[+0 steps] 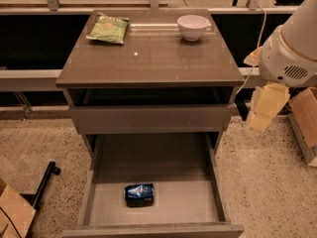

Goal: Pick pepsi can from top drawer and place on counter

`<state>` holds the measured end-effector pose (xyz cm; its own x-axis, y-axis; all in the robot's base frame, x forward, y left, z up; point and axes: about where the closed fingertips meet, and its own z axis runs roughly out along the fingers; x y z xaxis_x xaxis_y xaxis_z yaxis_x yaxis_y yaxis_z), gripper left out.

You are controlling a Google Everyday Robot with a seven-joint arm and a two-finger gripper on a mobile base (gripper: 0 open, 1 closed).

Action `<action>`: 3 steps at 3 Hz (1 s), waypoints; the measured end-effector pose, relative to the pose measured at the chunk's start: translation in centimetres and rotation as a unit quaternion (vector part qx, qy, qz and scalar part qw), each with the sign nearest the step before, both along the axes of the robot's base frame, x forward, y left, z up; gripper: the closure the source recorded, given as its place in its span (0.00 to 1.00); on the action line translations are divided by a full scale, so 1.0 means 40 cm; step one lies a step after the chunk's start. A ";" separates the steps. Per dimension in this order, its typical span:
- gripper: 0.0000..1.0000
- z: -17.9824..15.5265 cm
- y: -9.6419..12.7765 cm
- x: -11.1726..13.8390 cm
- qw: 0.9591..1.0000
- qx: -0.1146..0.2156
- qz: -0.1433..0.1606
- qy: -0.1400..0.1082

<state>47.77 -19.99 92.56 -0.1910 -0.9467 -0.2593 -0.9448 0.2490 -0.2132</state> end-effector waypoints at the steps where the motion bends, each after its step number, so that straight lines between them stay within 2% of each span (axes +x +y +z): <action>1: 0.00 0.001 -0.001 -0.001 1.000 -0.001 -0.001 0.000; 2: 0.00 -0.094 0.042 0.010 1.000 0.014 0.017 0.016; 3: 0.00 -0.275 0.107 0.043 0.997 0.068 0.033 0.035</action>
Offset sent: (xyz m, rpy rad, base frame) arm 0.0127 0.0486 -0.1126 0.0908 0.0968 0.0994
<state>49.47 -15.70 81.57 -0.1509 -0.9147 -0.3748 -0.9715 0.2074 -0.1149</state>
